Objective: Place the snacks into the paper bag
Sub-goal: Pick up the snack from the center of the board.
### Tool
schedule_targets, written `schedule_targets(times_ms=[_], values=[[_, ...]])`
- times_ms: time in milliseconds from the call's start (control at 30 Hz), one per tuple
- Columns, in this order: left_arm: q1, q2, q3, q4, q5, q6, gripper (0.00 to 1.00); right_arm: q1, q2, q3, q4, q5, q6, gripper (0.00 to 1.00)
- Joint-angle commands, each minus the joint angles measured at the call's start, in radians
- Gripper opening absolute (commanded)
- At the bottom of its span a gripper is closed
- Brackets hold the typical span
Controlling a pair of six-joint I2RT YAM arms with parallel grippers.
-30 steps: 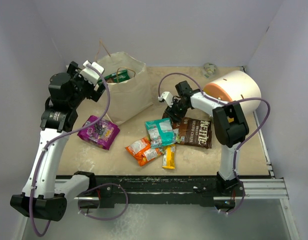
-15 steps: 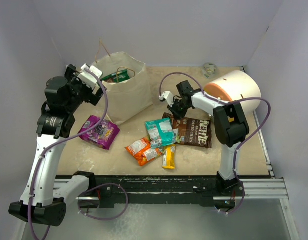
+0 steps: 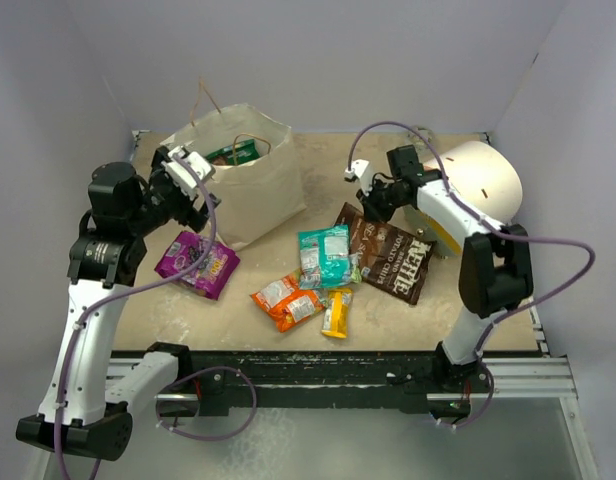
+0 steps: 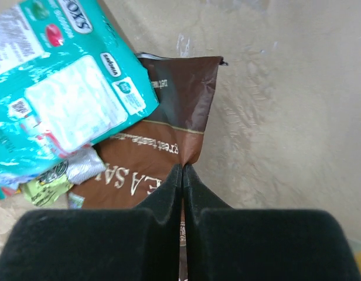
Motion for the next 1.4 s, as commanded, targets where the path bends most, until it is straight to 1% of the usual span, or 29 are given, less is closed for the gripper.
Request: schedule_targets(times_ms=[0, 133, 267, 433, 567, 667, 800, 900, 1033, 1133, 1233, 1367], values=[[-0.002, -0.022, 0.03, -0.07, 0.25, -0.015, 0.86, -0.003, -0.14, -0.045, 0.058, -0.08, 0.016, 0.0], [-0.006, -0.009, 0.02, -0.117, 0.364, 0.012, 0.82, -0.005, -0.218, -0.092, 0.106, -0.093, 0.048, 0.0], [-0.034, 0.019, 0.01, -0.142, 0.425, 0.035, 0.8, -0.005, -0.301, -0.132, 0.155, -0.104, 0.089, 0.0], [-0.138, 0.068, 0.001, -0.153, 0.455, 0.059, 0.78, -0.005, -0.411, -0.192, 0.215, -0.1, 0.128, 0.0], [-0.213, 0.124, -0.011, -0.107, 0.479, 0.059, 0.77, -0.005, -0.507, -0.242, 0.234, -0.104, 0.125, 0.0], [-0.275, 0.181, -0.005, -0.062, 0.458, 0.064, 0.76, -0.004, -0.569, -0.274, 0.234, -0.129, 0.11, 0.0], [-0.364, 0.254, -0.003, 0.021, 0.392, 0.064, 0.77, -0.005, -0.649, -0.306, 0.247, -0.177, 0.111, 0.0], [-0.405, 0.314, -0.004, 0.098, 0.358, 0.013, 0.8, -0.005, -0.702, -0.337, 0.28, -0.206, 0.13, 0.0], [-0.441, 0.388, 0.0, 0.182, 0.347, -0.106, 0.8, -0.005, -0.752, -0.371, 0.308, -0.222, 0.154, 0.0], [-0.458, 0.426, 0.002, 0.242, 0.321, -0.172, 0.82, -0.004, -0.77, -0.399, 0.317, -0.243, 0.161, 0.0], [-0.46, 0.45, 0.003, 0.284, 0.288, -0.176, 0.85, -0.005, -0.777, -0.402, 0.316, -0.264, 0.163, 0.0], [-0.462, 0.486, 0.001, 0.29, 0.28, -0.164, 0.86, -0.007, -0.797, -0.408, 0.316, -0.281, 0.169, 0.0]])
